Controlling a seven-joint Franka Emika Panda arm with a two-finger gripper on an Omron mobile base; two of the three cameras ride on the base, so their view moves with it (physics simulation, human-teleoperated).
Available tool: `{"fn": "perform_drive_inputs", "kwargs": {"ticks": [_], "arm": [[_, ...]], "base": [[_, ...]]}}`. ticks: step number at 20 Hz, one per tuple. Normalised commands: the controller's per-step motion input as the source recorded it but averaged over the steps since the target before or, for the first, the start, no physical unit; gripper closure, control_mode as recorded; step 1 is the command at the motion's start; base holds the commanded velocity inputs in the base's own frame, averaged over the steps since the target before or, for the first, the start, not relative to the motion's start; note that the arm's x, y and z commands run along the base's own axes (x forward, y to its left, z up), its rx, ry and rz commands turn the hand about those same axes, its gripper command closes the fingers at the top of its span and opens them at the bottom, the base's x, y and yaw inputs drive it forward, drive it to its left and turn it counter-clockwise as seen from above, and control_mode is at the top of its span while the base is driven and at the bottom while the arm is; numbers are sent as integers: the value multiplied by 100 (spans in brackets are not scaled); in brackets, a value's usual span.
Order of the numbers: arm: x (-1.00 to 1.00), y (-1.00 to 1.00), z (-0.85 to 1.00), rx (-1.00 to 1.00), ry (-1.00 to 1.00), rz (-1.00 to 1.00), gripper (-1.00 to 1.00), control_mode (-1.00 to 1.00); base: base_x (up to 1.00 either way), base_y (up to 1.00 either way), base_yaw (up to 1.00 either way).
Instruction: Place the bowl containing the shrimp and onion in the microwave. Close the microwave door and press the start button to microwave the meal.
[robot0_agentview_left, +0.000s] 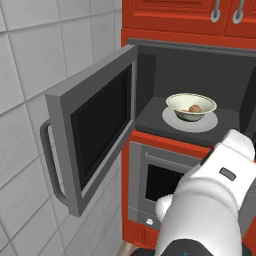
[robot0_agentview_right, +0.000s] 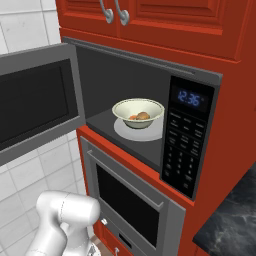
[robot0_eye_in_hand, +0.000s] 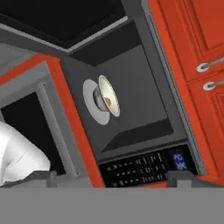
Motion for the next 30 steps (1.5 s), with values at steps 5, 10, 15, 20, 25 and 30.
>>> {"fn": "perform_drive_inputs", "kwargs": {"ticks": [5,10,15,20,25,30], "arm": [[0,100,0,-50,6,7,-100,-100],[0,100,0,-31,0,0,-100,-100],[11,97,0,-28,1,0,-100,-100],[19,78,0,-16,2,0,-100,-100],[29,56,-5,-5,3,0,-100,-100],[49,34,-19,0,11,5,-100,-100]], "base": [[0,0,0],[0,0,0],[0,0,0],[0,0,0],[0,0,0],[0,0,0]]}}
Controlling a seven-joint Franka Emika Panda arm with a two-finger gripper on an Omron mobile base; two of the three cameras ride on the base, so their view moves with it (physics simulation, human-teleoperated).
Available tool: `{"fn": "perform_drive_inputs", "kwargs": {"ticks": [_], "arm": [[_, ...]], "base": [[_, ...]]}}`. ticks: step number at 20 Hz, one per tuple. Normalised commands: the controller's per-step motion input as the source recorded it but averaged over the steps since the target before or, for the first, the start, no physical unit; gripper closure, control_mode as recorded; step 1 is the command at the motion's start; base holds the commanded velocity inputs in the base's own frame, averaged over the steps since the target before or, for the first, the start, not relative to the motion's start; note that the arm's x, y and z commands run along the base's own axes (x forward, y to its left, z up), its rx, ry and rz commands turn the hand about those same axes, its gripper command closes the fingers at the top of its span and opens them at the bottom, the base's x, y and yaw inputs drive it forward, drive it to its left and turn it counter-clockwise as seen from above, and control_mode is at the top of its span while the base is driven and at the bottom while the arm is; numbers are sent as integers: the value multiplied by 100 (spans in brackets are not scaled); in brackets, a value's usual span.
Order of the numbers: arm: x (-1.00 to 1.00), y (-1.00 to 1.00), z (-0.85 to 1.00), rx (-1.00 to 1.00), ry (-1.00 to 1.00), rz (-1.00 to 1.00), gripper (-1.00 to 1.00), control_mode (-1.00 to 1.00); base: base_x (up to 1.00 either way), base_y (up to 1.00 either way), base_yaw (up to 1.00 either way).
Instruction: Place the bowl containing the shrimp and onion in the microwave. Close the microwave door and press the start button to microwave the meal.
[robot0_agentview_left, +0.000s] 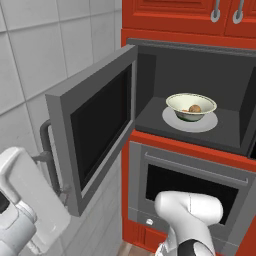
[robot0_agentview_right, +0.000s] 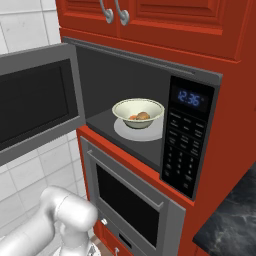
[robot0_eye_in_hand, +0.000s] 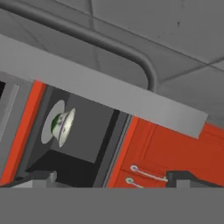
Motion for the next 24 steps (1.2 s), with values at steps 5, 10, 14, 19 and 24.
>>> {"fn": "perform_drive_inputs", "kwargs": {"ticks": [5,10,14,19,24], "arm": [[44,3,-33,0,7,19,-100,-100],[19,1,-35,0,3,32,-100,-100],[1,-14,-21,1,7,46,-100,-100],[1,-50,-1,9,8,44,-100,-100],[16,-64,0,22,1,24,-100,-100]], "base": [[0,0,0],[0,0,0],[0,0,0],[0,0,0],[0,0,0]]}}
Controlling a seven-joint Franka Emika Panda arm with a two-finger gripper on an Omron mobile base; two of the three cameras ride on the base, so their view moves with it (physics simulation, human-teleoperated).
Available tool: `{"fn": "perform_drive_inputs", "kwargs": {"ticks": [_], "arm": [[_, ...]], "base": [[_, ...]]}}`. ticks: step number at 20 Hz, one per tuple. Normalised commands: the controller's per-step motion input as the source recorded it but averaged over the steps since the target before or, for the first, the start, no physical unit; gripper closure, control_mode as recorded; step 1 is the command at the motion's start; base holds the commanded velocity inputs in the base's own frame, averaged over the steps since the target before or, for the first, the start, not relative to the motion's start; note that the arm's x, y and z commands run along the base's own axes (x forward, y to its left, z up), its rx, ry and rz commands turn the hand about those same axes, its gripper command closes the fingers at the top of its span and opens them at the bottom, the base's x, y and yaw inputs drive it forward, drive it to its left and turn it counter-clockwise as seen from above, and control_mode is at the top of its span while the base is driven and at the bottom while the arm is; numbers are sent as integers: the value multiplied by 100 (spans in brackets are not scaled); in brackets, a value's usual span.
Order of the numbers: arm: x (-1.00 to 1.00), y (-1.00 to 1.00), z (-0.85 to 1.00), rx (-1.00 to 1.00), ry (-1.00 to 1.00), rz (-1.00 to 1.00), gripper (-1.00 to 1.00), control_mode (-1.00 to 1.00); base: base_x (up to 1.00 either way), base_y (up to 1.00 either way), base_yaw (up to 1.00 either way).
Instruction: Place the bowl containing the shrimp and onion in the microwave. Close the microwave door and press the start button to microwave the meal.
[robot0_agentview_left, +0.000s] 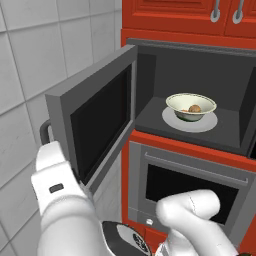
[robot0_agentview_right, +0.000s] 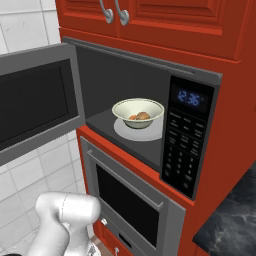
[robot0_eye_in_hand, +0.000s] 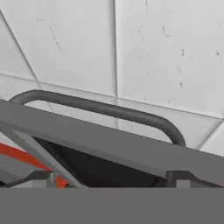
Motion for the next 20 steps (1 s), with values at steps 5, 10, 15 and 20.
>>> {"fn": "perform_drive_inputs", "kwargs": {"ticks": [5,10,15,20], "arm": [[29,-34,0,21,0,13,-100,-100],[35,3,0,14,0,8,-100,-100],[16,43,0,2,0,5,-100,-100],[-8,70,0,0,-7,1,-100,-100]], "base": [[0,0,0],[0,0,0],[0,0,0],[0,0,0]]}}
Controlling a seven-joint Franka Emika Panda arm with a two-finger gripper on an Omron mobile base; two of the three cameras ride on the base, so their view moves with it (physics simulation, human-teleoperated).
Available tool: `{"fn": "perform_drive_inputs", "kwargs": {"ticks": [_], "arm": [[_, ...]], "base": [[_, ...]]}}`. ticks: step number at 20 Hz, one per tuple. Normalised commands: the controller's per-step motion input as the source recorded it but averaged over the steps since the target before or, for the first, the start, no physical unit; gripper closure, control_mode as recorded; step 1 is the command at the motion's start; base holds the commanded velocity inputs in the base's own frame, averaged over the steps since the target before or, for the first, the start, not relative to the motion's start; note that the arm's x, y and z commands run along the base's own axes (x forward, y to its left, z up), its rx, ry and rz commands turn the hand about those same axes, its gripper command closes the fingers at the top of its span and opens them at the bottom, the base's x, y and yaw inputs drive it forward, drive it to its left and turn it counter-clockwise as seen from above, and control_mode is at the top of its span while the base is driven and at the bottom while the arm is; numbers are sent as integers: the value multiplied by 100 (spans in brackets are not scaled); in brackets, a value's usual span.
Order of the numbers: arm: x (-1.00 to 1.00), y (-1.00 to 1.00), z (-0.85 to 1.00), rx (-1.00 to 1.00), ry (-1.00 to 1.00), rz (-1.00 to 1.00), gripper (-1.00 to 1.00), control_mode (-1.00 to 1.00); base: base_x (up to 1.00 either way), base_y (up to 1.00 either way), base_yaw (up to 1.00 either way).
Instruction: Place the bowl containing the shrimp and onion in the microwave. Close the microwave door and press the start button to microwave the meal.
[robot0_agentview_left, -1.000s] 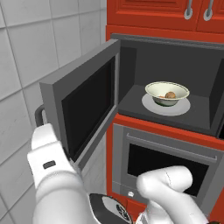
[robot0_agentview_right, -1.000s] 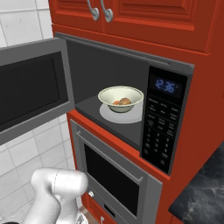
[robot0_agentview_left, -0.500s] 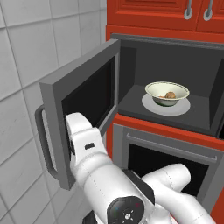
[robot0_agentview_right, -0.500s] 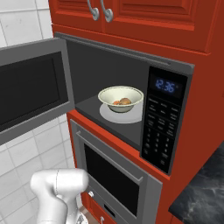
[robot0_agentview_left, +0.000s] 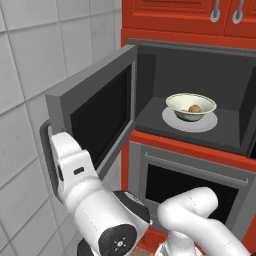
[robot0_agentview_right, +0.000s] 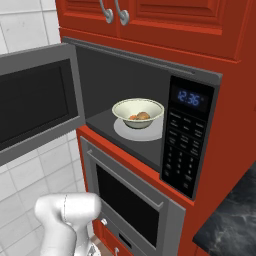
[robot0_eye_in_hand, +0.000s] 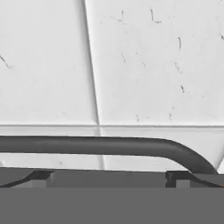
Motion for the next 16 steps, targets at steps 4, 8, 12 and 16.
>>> {"fn": "perform_drive_inputs", "kwargs": {"ticks": [4,8,12,16], "arm": [[4,39,0,0,0,-1,-100,-100],[23,18,0,0,0,-4,-100,-100],[28,14,0,0,0,-8,-100,-100],[24,36,-6,0,0,-11,-100,-100]], "base": [[0,0,0],[0,0,0],[0,0,0],[0,0,0]]}}
